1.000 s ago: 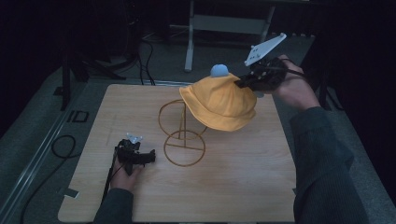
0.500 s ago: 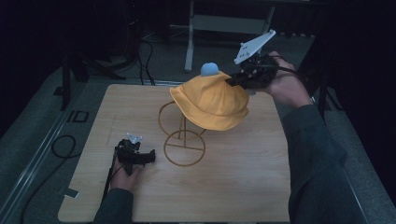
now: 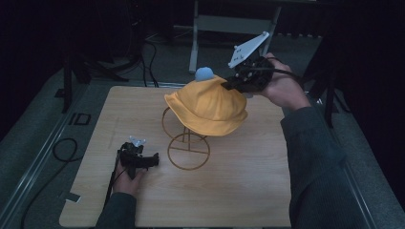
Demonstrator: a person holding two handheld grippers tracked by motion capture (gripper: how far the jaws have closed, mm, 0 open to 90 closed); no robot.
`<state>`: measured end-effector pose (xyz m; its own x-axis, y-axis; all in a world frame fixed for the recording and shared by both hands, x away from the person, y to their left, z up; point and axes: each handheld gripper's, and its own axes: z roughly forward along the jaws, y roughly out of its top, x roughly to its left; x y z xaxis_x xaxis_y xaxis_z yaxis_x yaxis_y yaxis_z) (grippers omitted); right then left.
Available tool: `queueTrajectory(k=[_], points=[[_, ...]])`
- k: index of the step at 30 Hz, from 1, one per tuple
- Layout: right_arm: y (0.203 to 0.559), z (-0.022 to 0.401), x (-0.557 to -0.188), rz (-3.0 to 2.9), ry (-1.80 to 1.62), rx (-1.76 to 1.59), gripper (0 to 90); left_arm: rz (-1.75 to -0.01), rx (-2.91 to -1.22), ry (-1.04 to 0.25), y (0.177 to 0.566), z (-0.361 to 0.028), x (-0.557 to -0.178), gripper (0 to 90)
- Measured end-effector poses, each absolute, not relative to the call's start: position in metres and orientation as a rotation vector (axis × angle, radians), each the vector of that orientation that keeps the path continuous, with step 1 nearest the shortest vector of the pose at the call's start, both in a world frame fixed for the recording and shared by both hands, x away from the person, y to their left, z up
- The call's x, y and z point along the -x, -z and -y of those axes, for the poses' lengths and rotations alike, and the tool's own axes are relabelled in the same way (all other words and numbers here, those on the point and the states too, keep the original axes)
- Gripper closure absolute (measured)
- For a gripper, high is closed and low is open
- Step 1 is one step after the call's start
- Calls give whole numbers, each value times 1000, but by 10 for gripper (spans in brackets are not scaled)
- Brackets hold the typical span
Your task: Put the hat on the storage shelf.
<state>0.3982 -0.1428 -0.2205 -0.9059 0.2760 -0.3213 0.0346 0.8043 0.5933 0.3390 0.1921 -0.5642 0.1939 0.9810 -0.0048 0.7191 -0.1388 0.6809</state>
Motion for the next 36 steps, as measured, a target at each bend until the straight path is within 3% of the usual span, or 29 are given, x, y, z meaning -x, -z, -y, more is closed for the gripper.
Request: queueTrajectory(k=[23, 36], points=[[229, 105, -397, -2656, -791, -143, 850, -1583, -1922, -618, 564, -192, -339, 4], [255, 63, -401, -2716, -737, -106, 815, -1584, -1922, -617, 564, -192, -339, 4]])
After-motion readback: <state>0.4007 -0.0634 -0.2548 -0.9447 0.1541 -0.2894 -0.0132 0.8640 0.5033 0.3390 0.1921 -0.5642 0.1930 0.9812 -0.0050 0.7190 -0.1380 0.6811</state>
